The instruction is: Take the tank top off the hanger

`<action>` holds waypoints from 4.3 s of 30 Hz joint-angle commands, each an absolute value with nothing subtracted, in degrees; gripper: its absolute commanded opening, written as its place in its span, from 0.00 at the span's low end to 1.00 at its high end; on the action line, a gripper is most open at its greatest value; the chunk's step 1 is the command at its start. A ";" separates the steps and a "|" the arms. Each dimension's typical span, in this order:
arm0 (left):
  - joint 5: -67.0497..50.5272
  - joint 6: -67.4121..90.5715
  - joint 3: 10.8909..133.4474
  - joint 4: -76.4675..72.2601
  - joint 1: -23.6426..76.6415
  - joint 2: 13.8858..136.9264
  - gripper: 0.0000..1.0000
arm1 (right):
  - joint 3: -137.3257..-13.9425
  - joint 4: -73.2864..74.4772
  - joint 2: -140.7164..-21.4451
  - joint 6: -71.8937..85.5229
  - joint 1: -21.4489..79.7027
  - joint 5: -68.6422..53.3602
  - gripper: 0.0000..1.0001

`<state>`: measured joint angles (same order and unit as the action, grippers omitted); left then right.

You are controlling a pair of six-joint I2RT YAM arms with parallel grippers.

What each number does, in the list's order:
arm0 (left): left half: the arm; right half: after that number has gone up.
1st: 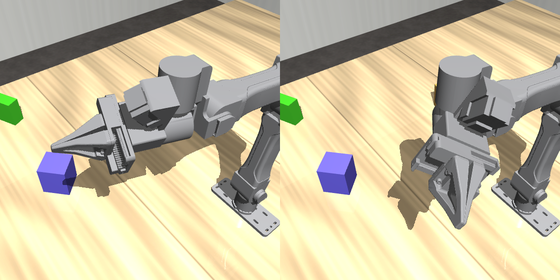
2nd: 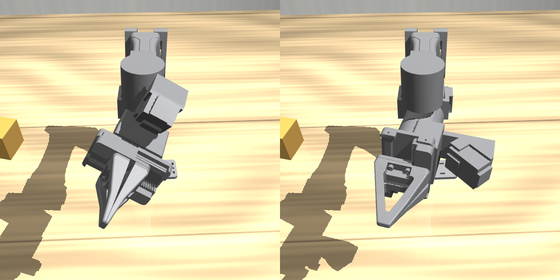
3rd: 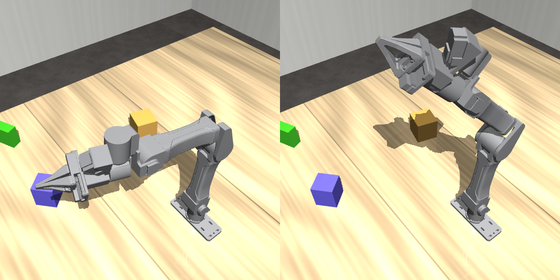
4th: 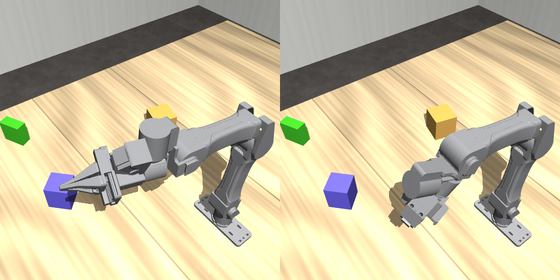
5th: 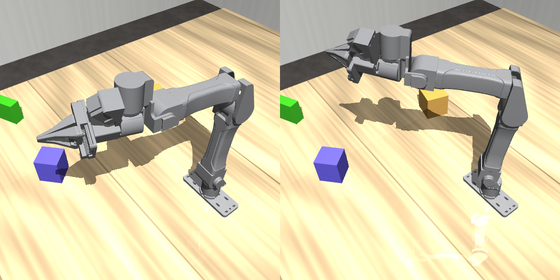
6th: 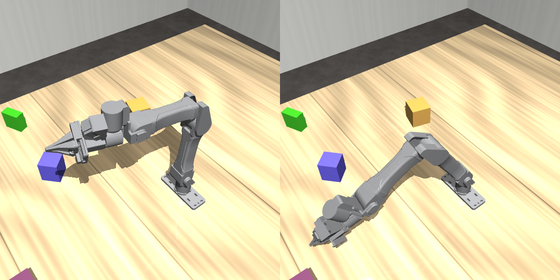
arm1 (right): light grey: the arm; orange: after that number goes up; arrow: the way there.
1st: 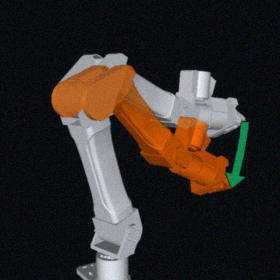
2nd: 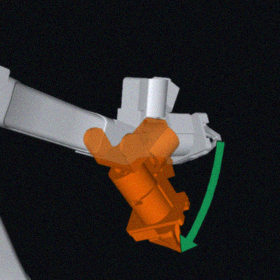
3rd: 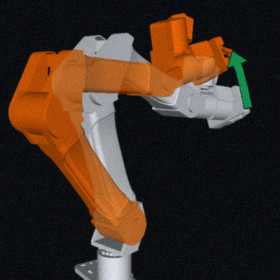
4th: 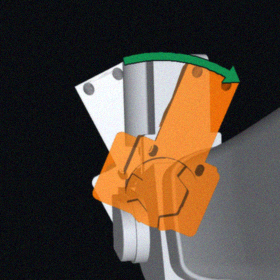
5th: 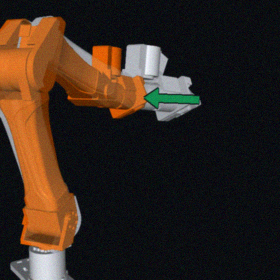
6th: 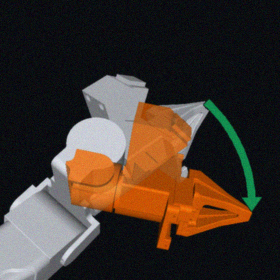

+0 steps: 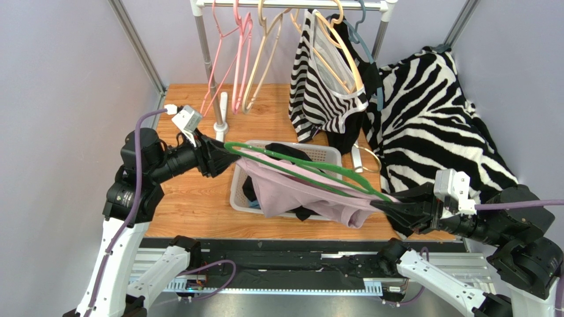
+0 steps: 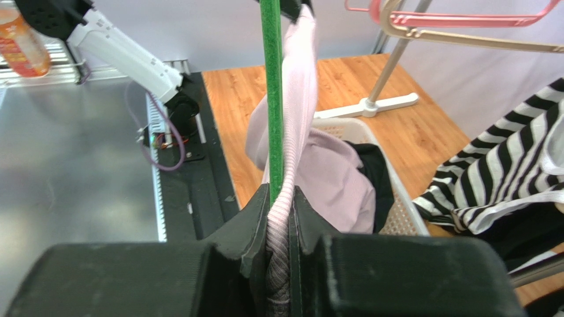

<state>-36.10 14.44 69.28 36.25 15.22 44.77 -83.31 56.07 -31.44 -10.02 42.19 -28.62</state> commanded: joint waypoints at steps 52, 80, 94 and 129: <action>-63.90 -33.92 96.24 65.45 14.24 50.98 0.90 | -90.97 55.64 -52.20 -22.06 42.36 -40.69 0.00; -52.06 -30.77 85.79 55.92 15.47 47.29 0.00 | -92.54 40.53 -59.41 -21.18 42.45 -38.41 0.00; -45.87 -32.24 84.55 57.99 15.47 48.86 0.00 | -95.89 44.91 -61.17 -23.99 42.45 -42.72 0.00; -36.21 -18.19 89.74 55.72 18.37 49.13 0.00 | -67.43 27.69 -37.09 -4.58 42.45 -8.79 0.64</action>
<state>-37.76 -22.90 88.31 62.87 18.35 49.56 -71.68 32.34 -38.72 -11.29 42.30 -10.79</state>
